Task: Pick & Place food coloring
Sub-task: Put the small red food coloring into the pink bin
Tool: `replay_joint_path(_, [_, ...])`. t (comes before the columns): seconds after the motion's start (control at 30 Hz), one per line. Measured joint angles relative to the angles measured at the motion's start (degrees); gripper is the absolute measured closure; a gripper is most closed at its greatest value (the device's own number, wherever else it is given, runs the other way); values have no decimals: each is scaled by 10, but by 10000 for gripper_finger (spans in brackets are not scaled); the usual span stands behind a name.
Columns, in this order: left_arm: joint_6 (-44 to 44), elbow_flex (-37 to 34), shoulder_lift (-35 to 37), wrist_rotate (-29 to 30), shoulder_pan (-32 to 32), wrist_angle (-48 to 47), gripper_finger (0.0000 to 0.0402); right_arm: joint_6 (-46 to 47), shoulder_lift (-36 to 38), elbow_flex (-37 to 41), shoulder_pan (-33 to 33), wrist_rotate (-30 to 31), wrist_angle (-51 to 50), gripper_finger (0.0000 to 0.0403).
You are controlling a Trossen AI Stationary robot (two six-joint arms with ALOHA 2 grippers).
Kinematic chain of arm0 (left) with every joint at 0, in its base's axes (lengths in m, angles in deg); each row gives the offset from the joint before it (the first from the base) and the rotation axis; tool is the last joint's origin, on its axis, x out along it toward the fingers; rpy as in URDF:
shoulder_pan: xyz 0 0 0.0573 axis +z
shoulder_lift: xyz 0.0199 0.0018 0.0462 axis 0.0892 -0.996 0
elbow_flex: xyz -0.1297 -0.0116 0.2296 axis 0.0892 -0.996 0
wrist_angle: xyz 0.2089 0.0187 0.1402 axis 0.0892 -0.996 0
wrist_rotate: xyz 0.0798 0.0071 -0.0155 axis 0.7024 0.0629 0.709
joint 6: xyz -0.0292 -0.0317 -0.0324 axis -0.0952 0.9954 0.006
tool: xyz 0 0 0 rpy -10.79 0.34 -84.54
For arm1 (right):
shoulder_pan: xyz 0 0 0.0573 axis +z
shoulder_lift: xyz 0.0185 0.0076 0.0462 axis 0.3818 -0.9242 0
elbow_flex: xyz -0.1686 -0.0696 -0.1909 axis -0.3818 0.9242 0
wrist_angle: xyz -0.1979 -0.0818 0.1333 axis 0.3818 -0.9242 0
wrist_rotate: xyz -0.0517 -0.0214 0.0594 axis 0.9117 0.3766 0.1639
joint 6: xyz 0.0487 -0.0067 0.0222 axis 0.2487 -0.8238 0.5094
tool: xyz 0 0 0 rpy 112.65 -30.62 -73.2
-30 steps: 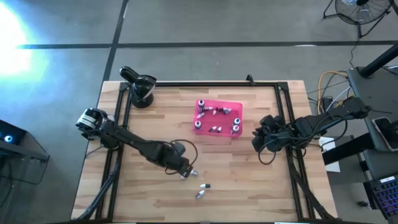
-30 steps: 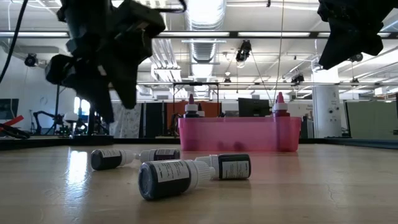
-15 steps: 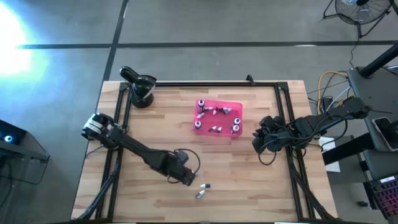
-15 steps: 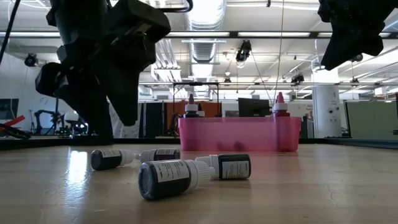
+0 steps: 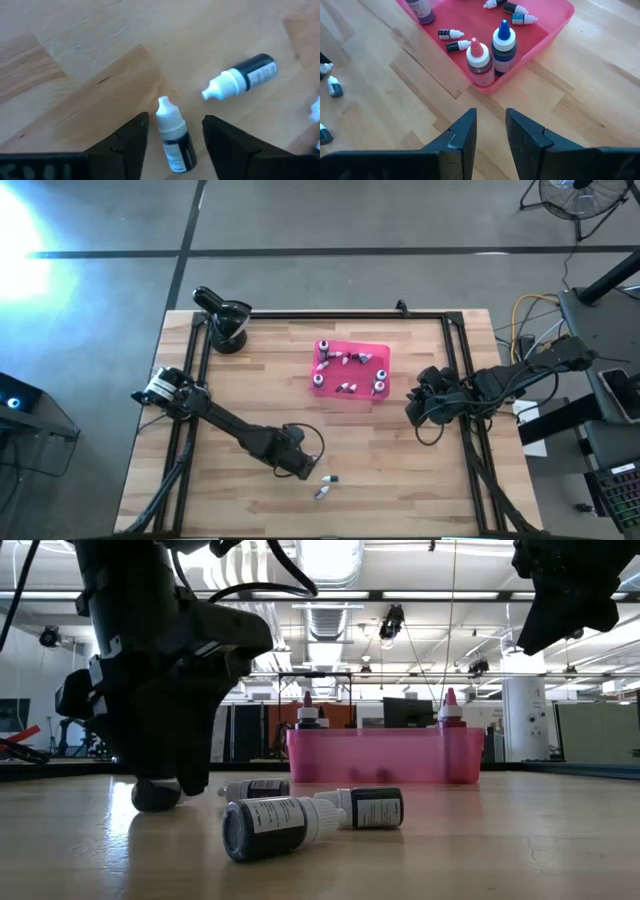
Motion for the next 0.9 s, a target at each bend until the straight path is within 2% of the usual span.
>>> replay_joint_path(0.27, [-18, -1, 1, -11, 4, -17, 315, 20, 0, 13, 0, -4, 0, 307])
replay_joint_path(0.47, [-31, 16, 4, -10, 10, -36, 355, 32, 2, 14, 0, -6, 4, 307])
replay_joint_path(0.57, [-60, 47, 20, 33, 25, -61, 358, 25, 2, 12, 0, -6, 4, 307])
replay_joint_path(0.7, [-132, 107, 41, 138, 60, -115, 356, 21, 2, 9, 0, -4, 5, 307])
replay_joint_path(0.83, [-252, 176, 46, 243, 111, -113, 356, 24, 1, 9, 0, -4, 5, 307])
replay_joint_path(0.9, [-331, 207, 47, 259, 148, -70, 356, 29, 1, 10, 0, -4, 5, 307])
